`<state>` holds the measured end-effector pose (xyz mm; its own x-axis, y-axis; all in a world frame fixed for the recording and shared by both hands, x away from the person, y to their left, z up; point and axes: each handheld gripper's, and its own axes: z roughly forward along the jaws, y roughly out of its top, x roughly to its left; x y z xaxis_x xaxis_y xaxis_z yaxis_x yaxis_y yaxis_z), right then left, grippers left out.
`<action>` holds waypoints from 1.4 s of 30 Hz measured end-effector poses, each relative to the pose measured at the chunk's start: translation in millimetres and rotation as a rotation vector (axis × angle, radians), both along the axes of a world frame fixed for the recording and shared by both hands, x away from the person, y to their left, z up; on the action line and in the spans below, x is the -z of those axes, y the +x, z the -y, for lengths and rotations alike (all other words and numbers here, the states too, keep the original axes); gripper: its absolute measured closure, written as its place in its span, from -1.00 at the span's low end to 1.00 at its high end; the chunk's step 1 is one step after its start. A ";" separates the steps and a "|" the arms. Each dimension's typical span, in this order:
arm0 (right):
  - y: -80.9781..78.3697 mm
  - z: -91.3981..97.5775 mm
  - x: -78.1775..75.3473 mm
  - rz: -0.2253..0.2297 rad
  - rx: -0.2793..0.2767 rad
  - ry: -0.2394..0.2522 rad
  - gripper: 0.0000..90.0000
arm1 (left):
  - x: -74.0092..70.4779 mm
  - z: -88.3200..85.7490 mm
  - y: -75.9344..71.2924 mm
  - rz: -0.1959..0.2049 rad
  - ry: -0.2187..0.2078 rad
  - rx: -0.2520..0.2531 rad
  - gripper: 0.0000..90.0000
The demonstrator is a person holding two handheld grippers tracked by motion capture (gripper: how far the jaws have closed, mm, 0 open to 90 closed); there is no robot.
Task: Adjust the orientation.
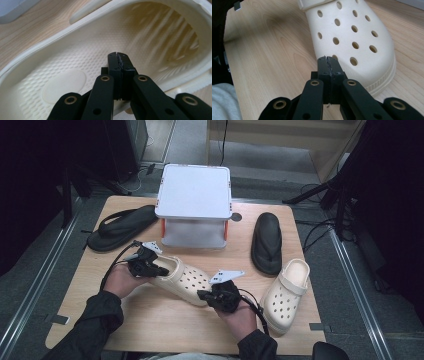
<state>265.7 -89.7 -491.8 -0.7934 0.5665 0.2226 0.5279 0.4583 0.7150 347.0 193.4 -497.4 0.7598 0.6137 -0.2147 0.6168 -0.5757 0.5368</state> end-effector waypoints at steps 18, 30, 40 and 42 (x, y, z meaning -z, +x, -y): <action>16.5 8.6 -1.1 0.013 0.063 -0.018 1.00 | 2.6 0.3 -23.3 0.005 -0.043 -0.024 1.00; 33.8 9.3 -2.7 0.031 0.077 -0.039 1.00 | 3.9 14.3 -48.8 0.000 -0.058 -0.043 1.00; 62.9 6.8 -1.4 -0.006 0.098 -0.001 1.00 | 4.0 31.1 -58.3 0.001 -0.056 -0.057 1.00; 67.1 3.8 -2.0 0.007 0.101 -0.012 1.00 | 3.1 36.2 -58.8 0.014 -0.056 -0.063 1.00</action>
<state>332.9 -93.5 -489.7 -0.7336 0.6464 0.2096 0.5668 0.4119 0.7135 288.2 157.2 -500.5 0.7236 0.6473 -0.2396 0.6426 -0.5048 0.5764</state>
